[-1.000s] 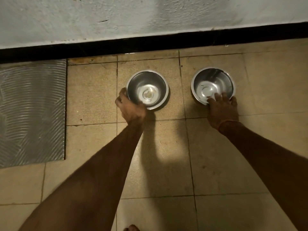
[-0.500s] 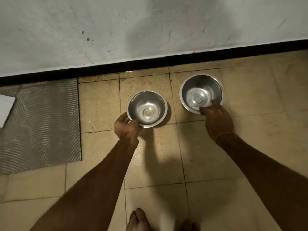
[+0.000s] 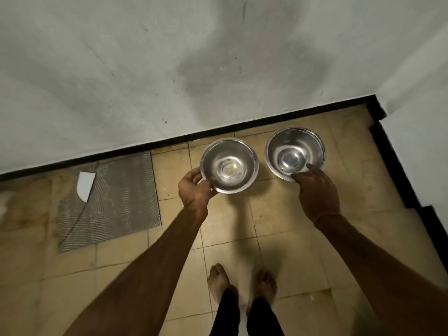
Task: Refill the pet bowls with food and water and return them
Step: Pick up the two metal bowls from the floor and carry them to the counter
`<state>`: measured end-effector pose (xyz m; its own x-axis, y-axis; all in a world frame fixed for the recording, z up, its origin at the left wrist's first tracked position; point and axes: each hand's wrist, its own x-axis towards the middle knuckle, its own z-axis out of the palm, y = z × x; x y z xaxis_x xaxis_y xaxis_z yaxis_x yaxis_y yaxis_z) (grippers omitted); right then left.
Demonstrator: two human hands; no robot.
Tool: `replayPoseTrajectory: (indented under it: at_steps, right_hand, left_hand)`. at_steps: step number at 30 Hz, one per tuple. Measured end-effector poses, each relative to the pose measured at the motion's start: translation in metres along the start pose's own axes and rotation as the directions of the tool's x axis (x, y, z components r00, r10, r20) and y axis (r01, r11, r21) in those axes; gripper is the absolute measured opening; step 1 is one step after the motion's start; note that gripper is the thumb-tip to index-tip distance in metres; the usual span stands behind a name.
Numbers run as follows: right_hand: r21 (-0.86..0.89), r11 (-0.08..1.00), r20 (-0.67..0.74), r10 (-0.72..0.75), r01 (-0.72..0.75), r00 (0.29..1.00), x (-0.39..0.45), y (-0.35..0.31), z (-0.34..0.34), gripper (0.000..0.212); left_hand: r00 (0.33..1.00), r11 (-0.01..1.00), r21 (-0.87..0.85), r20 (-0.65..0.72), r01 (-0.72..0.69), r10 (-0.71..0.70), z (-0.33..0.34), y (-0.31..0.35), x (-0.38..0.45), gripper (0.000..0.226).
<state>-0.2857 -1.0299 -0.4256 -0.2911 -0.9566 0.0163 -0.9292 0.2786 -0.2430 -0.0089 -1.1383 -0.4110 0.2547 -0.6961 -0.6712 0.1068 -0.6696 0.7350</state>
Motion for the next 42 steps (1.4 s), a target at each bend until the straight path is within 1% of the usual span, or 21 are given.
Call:
replayPoseTrajectory:
  at_steps: [4,8,12,15,17,20,24,27,33,36,38,40,42]
  right_hand:
    - [0.004,1.000,-0.067,0.030,-0.030,0.997,-0.044,-0.010,-0.097,0.035]
    - [-0.020,0.995,-0.050,0.100,-0.101,0.994,-0.103,-0.028,-0.193,0.045]
    - [-0.036,0.983,-0.095,0.174,-0.178,0.980,-0.177,-0.057,-0.282,0.047]
    - [-0.052,0.957,-0.158,0.274,-0.285,0.949,-0.240,-0.077,-0.337,0.044]
    - [-0.024,0.937,-0.194,0.338,-0.349,0.921,-0.278,-0.087,-0.365,0.046]
    - [-0.004,0.910,-0.204,0.406,-0.415,0.891,-0.341,-0.096,-0.400,0.046]
    - [-0.010,0.873,-0.175,0.478,-0.487,0.861,-0.429,-0.105,-0.428,0.044]
    - [0.012,0.861,-0.162,0.504,-0.509,0.848,-0.499,-0.111,-0.436,0.043]
    - [0.030,0.855,-0.175,0.515,-0.518,0.839,-0.637,-0.101,-0.434,0.038]
    - [0.017,0.873,-0.182,0.482,-0.488,0.857,-0.709,-0.088,-0.427,0.038]
    - [-0.005,0.884,-0.202,0.457,-0.467,0.866,-0.762,-0.085,-0.424,0.041]
    - [-0.012,0.879,-0.262,0.457,-0.476,0.850,-0.816,-0.085,-0.423,0.042]
    - [-0.027,0.863,-0.288,0.477,-0.505,0.830,-0.866,-0.090,-0.425,0.045]
  left_hand:
    - [0.996,0.997,0.042,0.058,-0.072,0.069,-0.012,0.044,-0.086,0.055]
    - [0.984,0.990,0.051,0.127,-0.133,0.126,-0.027,0.080,-0.174,0.055]
    - [0.962,0.985,0.047,0.228,-0.163,0.148,-0.046,0.103,-0.251,0.052]
    - [0.934,0.979,0.073,0.320,-0.188,0.156,-0.063,0.115,-0.307,0.049]
    - [0.909,0.972,0.096,0.383,-0.214,0.163,-0.073,0.120,-0.339,0.050]
    - [0.878,0.959,0.146,0.455,-0.242,0.152,-0.084,0.119,-0.386,0.047]
    - [0.830,0.942,0.196,0.544,-0.274,0.128,-0.091,0.095,-0.435,0.045]
    - [0.798,0.916,0.255,0.593,-0.310,0.105,-0.101,0.066,-0.471,0.040]
    - [0.758,0.886,0.315,0.650,-0.340,0.059,-0.138,-0.011,-0.545,0.036]
    - [0.739,0.893,0.316,0.673,-0.321,0.027,-0.165,-0.052,-0.585,0.039]
    - [0.730,0.892,0.323,0.683,-0.316,0.011,-0.188,-0.083,-0.613,0.041]
    - [0.709,0.881,0.342,0.705,-0.327,-0.011,-0.207,-0.113,-0.644,0.043]
    - [0.683,0.859,0.367,0.730,-0.356,-0.029,-0.221,-0.143,-0.672,0.043]
